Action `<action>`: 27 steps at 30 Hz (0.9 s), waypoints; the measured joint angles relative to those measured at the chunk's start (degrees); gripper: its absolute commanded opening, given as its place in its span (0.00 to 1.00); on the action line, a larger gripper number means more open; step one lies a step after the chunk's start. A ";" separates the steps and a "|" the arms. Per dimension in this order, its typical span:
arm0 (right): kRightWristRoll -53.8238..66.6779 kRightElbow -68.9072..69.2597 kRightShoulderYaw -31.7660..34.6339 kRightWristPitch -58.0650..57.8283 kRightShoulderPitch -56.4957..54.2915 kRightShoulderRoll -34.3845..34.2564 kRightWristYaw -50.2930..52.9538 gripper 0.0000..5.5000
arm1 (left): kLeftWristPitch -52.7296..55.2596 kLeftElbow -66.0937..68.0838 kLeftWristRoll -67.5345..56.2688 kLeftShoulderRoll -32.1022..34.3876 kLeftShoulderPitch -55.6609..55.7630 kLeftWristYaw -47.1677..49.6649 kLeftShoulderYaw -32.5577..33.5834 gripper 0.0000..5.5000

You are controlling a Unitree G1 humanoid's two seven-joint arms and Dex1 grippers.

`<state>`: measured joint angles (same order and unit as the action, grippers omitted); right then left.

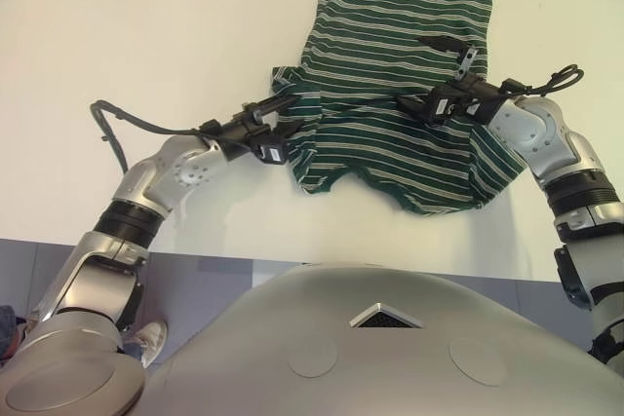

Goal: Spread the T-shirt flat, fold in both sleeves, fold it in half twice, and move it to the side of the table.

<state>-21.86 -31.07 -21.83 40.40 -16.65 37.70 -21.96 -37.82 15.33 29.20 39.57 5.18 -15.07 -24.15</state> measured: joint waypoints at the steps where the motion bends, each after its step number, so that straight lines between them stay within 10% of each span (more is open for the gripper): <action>1: -0.04 -0.05 0.02 0.00 -0.04 0.00 0.01 0.98 | 0.35 -0.70 -3.56 0.48 -0.83 -2.30 1.04 0.44; 12: -0.42 -1.93 0.16 -0.06 -1.37 0.29 0.06 0.98 | 0.74 -4.08 -7.23 7.24 -3.21 -10.59 5.53 0.44; 18: -0.51 -1.99 0.27 -0.06 -1.40 0.43 0.09 0.98 | 3.97 -11.84 -17.52 -7.09 -1.04 -11.41 3.17 0.44; 27: -0.65 -2.00 0.19 -0.14 -1.37 0.31 0.35 0.98 | 9.29 -7.10 0.65 -19.78 5.58 -7.15 -6.30 0.44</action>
<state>-22.51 -33.07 -21.64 40.26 -18.02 38.01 -21.61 -28.52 8.23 29.85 19.79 10.76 -22.22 -30.45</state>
